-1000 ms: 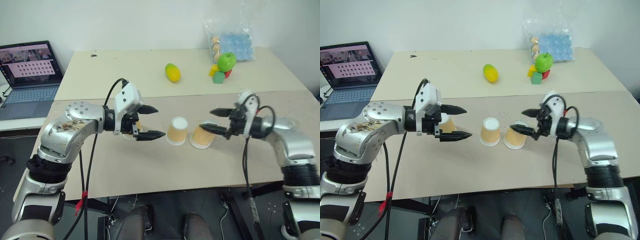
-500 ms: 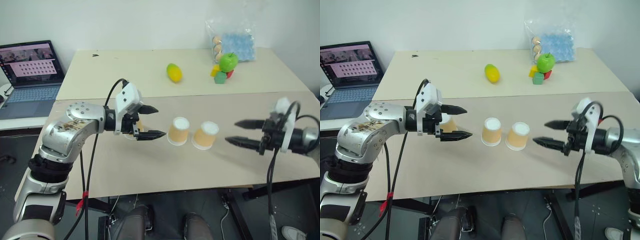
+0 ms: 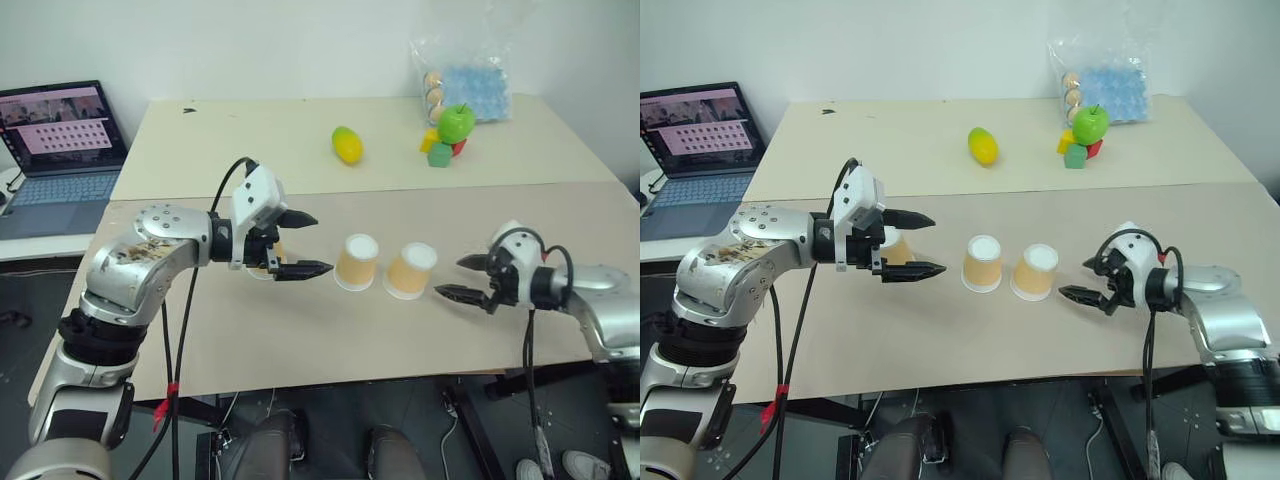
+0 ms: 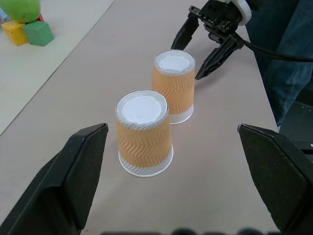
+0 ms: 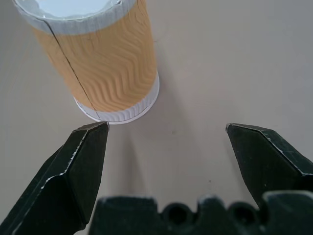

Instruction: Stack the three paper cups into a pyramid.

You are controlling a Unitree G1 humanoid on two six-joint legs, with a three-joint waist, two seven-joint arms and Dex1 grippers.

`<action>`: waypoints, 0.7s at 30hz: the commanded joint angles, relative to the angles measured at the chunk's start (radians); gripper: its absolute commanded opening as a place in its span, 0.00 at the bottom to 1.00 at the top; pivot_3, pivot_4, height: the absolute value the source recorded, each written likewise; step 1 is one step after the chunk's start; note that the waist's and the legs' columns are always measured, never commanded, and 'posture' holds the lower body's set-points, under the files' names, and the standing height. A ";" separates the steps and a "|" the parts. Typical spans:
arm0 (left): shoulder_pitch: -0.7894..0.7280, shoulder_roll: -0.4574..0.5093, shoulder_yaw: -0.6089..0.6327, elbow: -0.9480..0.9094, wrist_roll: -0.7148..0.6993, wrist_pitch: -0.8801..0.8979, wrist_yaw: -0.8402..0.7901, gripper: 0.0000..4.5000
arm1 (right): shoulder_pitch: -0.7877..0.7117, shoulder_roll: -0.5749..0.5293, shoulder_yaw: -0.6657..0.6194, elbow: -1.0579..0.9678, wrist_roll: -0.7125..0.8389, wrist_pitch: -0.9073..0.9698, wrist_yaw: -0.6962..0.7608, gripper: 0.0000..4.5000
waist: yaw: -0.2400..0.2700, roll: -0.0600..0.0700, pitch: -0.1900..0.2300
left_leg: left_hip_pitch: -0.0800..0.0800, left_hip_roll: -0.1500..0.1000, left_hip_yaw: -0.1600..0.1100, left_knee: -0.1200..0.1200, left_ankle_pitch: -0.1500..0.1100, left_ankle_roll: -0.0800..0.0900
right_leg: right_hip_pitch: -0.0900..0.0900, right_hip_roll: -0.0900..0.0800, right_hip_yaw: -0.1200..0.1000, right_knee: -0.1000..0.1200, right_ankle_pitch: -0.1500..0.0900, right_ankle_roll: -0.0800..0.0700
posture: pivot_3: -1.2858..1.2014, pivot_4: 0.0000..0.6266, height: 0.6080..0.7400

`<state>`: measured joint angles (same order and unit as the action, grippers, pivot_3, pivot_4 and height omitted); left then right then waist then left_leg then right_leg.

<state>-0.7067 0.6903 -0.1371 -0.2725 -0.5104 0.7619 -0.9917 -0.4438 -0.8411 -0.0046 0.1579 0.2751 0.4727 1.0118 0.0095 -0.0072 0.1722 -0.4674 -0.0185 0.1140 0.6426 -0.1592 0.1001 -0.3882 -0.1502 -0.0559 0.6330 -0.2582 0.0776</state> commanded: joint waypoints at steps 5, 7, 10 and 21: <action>0.003 0.016 0.032 -0.061 -0.008 0.004 0.017 1.00 | -0.084 0.040 0.009 0.059 -0.036 -0.062 -0.004 1.00 | 0.000 0.000 0.000 | 0.000 0.000 0.000 0.000 0.000 0.000 | 0.000 0.001 0.000 0.000 0.000 0.000 | 0.52 0.24 1.00; 0.006 0.018 0.033 -0.064 -0.010 0.005 0.020 1.00 | -0.087 0.044 0.010 0.063 -0.039 -0.065 -0.001 1.00 | 0.000 0.000 0.000 | 0.000 0.000 0.000 0.000 0.000 0.000 | 0.000 0.001 0.000 0.000 0.000 0.000 | 0.52 0.24 1.00; 0.006 0.019 0.033 -0.066 -0.011 0.006 0.023 1.00 | -0.091 0.049 0.011 0.067 -0.043 -0.068 0.000 1.00 | 0.000 0.000 0.000 | 0.000 0.000 0.000 0.000 0.000 0.000 | 0.000 0.001 0.000 0.000 0.000 0.000 | 0.52 0.24 1.00; 0.008 0.019 0.027 -0.060 -0.008 -0.005 0.021 1.00 | -0.032 -0.025 -0.043 0.034 -0.049 -0.058 0.001 1.00 | 0.001 0.000 0.000 | 0.000 0.000 0.000 0.000 0.000 0.000 | 0.000 0.001 0.000 0.000 0.000 0.000 | 0.52 0.24 1.00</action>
<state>-0.6936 0.7046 -0.1365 -0.3015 -0.5125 0.7686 -0.9715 -0.4810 -0.8382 0.0079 0.2257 0.2196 0.4256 1.0196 0.0108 -0.0071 0.1722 -0.4673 -0.0187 0.1143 0.6426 -0.1590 0.0998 -0.3879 -0.1490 -0.0559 0.6331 -0.2580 0.0779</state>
